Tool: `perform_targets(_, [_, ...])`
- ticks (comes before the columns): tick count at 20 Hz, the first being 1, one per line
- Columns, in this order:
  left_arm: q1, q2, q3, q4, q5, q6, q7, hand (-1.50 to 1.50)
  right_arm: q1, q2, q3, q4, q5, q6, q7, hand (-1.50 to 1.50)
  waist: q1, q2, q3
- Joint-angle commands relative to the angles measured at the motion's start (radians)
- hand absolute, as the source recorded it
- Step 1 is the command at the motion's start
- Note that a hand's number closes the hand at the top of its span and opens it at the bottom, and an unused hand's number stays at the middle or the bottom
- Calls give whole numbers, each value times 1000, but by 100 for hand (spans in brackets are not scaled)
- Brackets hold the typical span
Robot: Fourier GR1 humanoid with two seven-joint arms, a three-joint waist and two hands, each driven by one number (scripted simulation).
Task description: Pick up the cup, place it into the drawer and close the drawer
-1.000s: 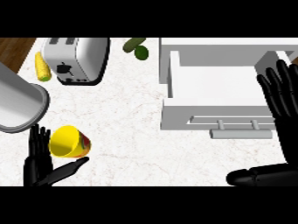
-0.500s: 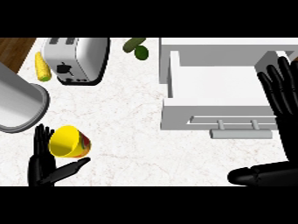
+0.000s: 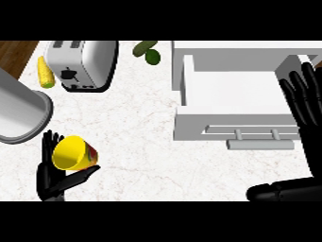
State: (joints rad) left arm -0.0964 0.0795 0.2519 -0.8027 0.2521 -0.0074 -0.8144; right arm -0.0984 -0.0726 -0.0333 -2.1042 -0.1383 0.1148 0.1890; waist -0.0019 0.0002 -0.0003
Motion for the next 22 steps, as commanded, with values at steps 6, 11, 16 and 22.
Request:
perform_targets(6, [-23, 17, 2, 116, 53, -165, -68, -150, 6, -22, -17, -30, -16, 14, 28, -150, -1, 0, 0])
perform_targets(11, [-57, 28, -7, 76, 86, -220, -23, -150, 45, -30, -42, -60, -54, 38, 16, -150, 0, -1, 0])
perform_targets(16, [-174, 10, -5, 338, 32, -271, -230, 150, -15, 14, 28, -9, 20, -11, 19, -150, -7, 2, -1])
perform_targets(22, [-197, 8, 15, 282, 26, -140, -285, 150, 53, -29, -56, 6, -39, 50, -50, -150, -10, 2, -1])
